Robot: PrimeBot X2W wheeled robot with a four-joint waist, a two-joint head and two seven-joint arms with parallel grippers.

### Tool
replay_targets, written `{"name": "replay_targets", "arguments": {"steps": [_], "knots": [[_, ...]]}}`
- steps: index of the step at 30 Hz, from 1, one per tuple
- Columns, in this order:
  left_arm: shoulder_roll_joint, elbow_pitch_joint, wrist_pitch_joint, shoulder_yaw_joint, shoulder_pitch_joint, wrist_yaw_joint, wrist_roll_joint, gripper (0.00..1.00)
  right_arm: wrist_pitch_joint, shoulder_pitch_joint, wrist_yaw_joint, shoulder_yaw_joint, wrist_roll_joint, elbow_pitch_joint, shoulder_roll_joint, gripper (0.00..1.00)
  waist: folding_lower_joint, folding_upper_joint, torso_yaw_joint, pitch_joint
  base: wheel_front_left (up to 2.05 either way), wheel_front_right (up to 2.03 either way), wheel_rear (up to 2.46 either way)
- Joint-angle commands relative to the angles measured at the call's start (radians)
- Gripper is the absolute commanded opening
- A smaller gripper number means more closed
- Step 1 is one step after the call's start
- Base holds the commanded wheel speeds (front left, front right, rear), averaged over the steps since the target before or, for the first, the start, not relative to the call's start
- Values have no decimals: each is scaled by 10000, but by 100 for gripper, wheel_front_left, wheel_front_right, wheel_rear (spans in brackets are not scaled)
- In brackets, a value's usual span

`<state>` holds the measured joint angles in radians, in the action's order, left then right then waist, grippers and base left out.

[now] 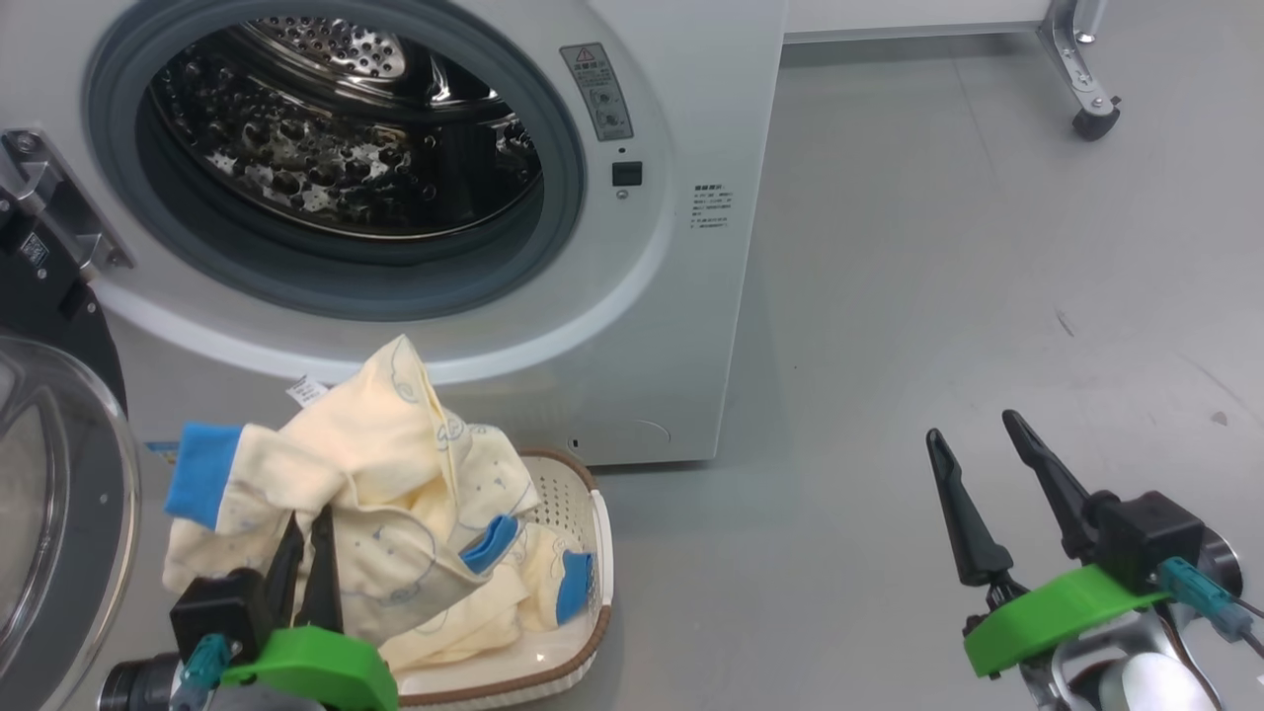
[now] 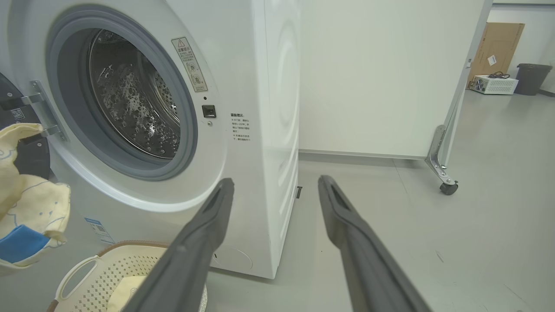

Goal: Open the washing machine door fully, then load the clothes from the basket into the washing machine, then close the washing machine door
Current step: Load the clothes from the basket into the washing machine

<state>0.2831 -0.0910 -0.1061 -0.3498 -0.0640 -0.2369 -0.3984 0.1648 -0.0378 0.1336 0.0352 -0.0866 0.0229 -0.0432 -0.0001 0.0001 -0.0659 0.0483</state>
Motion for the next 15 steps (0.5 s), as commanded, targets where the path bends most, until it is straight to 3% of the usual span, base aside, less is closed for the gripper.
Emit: {"name": "replay_targets", "arguments": {"steps": [1, 15], "knots": [[287, 407, -48, 432, -310, -89, -56, 0, -51, 177, -29, 185, 80, -374, -78, 100, 1, -1, -5, -14, 0, 0, 0], [277, 280, -54, 379, -446, -105, -166, 0, -109, 168, -29, 223, 43, -420, -72, 100, 1, -1, -15, 35, 0, 0, 0]]}}
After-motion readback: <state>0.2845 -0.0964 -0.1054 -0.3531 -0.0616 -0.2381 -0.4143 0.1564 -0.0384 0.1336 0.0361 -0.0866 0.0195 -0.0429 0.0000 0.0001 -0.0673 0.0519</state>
